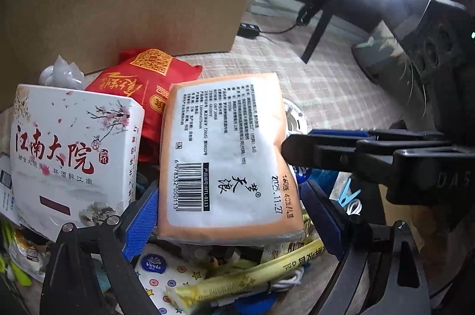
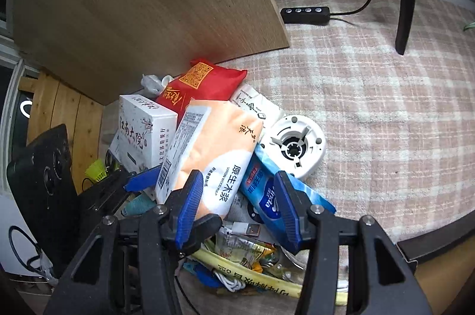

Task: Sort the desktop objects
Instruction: 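Close the right gripper on the orange-and-white packaged box, then carry the orange box with the right gripper and drop it into the tray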

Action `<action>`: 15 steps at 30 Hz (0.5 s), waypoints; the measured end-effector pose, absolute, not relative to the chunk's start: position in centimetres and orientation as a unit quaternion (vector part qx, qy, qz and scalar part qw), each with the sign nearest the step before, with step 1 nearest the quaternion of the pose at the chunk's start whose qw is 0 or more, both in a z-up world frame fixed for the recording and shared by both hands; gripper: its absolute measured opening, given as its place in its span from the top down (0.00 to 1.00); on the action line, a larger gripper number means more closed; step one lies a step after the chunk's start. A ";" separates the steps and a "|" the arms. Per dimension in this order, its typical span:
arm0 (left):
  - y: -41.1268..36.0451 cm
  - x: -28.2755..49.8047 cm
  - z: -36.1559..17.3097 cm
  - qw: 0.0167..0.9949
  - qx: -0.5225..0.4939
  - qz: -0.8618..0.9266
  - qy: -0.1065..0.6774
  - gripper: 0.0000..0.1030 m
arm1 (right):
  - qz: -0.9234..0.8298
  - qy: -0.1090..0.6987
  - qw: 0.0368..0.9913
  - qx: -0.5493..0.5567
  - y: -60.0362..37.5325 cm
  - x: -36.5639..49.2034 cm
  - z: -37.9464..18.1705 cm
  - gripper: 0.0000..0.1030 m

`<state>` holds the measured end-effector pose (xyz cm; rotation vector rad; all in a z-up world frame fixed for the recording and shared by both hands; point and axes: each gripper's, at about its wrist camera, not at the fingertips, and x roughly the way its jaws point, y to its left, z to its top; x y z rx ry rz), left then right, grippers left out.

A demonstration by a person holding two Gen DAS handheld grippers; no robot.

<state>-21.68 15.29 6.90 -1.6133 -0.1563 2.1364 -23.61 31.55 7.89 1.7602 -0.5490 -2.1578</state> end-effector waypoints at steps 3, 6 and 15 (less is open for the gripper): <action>14.7 -22.1 6.9 0.217 -0.585 0.779 -0.063 0.12 | -0.741 -0.207 0.155 0.620 32.1 -23.9 7.8 0.50; 14.9 -21.9 7.5 0.227 -0.581 0.780 -0.059 0.12 | -0.745 -0.212 0.157 0.613 32.3 -23.7 8.5 0.50; 17.4 -21.8 6.8 0.237 -0.579 0.779 -0.044 0.14 | -0.741 -0.177 0.164 0.627 29.8 -24.4 7.8 0.50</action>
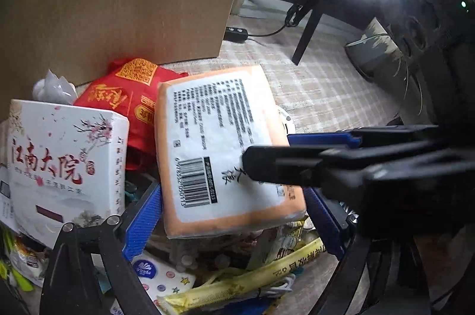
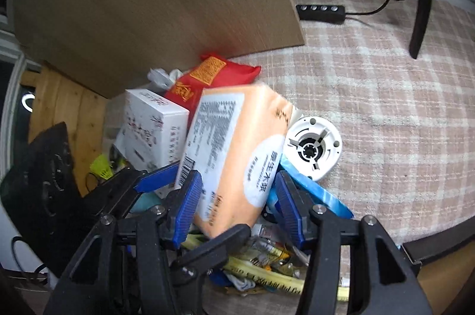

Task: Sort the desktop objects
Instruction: 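Carry the orange box with the right gripper and drop it into the tray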

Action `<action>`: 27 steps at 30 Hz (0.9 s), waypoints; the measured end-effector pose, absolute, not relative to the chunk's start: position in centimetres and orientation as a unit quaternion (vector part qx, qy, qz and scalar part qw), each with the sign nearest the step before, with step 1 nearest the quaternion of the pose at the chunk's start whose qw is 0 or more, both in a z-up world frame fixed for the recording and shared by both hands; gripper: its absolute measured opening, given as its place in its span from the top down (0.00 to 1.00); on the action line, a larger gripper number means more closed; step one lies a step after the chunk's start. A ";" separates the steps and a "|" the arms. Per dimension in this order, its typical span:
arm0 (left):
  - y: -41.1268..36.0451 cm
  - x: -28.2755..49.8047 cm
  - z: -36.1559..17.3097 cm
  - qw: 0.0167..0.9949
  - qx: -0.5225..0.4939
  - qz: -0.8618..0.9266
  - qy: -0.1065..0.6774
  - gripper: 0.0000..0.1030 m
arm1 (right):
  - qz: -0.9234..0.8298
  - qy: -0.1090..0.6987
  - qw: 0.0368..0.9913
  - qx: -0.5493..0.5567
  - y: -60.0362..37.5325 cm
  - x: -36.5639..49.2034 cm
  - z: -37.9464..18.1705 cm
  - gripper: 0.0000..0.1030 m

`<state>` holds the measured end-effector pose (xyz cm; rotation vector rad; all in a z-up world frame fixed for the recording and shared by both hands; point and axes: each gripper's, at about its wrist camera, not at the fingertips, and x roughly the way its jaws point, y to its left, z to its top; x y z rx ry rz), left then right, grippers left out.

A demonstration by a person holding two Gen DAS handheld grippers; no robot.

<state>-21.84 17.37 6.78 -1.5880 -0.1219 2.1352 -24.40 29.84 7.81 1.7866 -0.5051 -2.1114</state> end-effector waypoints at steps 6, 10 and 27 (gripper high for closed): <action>17.6 -20.9 8.1 0.242 -0.558 0.792 -0.052 0.16 | -0.752 -0.169 0.171 0.613 29.6 -23.9 7.8 0.52; 17.4 -19.8 9.3 0.243 -0.547 0.798 -0.071 0.17 | -0.758 -0.175 0.181 0.601 30.2 -22.7 8.9 0.53; 29.3 -9.8 13.6 0.329 -0.525 0.784 -0.036 0.17 | -0.788 -0.202 0.143 0.564 41.5 -10.3 13.2 0.54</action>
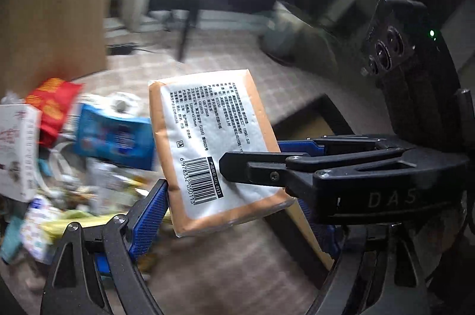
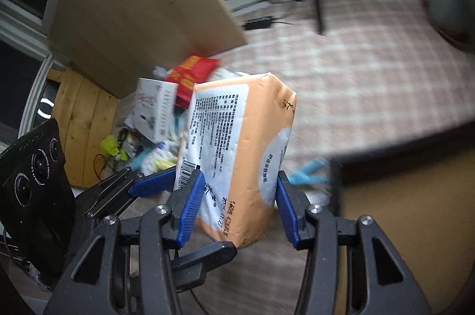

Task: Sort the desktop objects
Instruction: 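Carry the orange box with the right gripper and drop it into the tray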

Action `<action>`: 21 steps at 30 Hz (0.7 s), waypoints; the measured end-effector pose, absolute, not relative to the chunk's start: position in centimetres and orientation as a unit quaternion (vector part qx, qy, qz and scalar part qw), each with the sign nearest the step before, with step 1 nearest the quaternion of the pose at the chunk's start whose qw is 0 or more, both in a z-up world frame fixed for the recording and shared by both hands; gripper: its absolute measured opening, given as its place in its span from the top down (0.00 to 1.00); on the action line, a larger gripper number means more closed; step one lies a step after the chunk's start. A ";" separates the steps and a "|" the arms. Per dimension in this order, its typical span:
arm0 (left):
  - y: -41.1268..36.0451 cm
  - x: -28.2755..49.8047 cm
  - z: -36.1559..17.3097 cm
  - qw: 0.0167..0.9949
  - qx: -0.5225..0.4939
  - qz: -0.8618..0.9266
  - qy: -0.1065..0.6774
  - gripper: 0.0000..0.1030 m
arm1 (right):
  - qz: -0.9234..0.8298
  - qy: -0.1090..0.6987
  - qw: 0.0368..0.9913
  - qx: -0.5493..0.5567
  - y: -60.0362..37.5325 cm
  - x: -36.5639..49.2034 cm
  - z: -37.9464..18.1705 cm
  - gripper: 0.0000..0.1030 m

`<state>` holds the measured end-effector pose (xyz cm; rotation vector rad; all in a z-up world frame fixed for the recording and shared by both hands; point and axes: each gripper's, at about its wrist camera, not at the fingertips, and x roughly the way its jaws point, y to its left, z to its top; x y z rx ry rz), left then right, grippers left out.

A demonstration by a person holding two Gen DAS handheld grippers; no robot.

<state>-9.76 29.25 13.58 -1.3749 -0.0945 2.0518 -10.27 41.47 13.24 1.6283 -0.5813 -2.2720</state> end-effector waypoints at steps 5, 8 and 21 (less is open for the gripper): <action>35.2 -6.5 12.8 0.378 -0.536 0.755 -0.012 0.18 | -0.792 -0.212 0.090 0.565 47.5 -4.9 12.8 0.54; 38.6 -5.2 12.5 0.401 -0.538 0.741 0.004 0.18 | -0.791 -0.227 0.059 0.565 50.9 -2.4 12.5 0.54; 48.7 -0.9 11.6 0.471 -0.546 0.688 0.081 0.18 | -0.791 -0.226 -0.056 0.566 58.9 4.4 12.4 0.42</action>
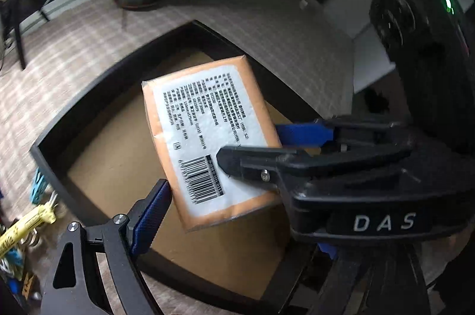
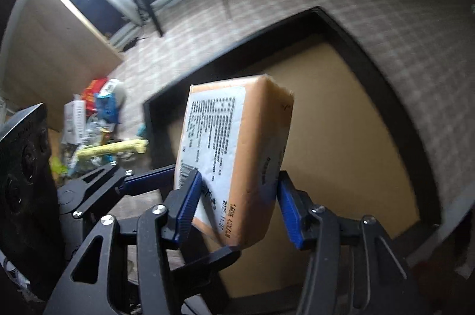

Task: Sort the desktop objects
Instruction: 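Carry the orange box with the right gripper and drop it into the tray, then return the right gripper to the pile toward the white printed box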

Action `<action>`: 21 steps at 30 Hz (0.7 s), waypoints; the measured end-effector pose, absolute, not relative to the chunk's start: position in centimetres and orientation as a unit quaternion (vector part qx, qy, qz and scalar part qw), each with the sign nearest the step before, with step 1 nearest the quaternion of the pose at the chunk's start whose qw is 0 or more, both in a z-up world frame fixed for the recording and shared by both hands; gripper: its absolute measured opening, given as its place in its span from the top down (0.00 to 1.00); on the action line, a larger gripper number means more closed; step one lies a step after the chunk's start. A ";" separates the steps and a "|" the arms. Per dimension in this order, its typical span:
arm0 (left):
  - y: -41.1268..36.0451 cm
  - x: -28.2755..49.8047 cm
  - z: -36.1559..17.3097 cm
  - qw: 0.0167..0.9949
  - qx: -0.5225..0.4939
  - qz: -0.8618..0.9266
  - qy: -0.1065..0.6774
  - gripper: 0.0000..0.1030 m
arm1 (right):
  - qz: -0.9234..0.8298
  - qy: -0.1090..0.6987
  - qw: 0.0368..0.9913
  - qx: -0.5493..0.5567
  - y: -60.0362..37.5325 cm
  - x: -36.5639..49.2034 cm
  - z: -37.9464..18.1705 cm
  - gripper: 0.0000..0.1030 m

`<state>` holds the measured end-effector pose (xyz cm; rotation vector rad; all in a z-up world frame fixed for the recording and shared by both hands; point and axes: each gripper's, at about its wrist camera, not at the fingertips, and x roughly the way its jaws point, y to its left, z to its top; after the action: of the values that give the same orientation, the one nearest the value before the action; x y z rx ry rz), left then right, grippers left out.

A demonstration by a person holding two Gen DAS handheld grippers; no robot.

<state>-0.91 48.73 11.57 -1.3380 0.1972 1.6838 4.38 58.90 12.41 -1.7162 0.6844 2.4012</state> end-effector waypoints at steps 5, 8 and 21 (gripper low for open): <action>48.1 -0.6 12.0 0.469 -0.532 0.697 0.104 0.17 | 0.803 0.216 0.093 -0.548 60.3 5.0 13.7 0.36; 45.8 -1.7 12.4 0.452 -0.539 0.706 0.084 0.18 | 0.809 0.218 0.082 -0.540 59.7 4.3 14.2 0.36; 27.0 -11.8 13.3 0.266 -0.537 0.801 0.000 0.18 | 0.851 0.102 -0.055 -0.513 46.2 -5.0 15.8 0.37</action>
<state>-11.76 27.02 13.26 -1.4507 -0.0007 2.1623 -5.04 46.23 15.77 -1.6705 0.3322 2.7710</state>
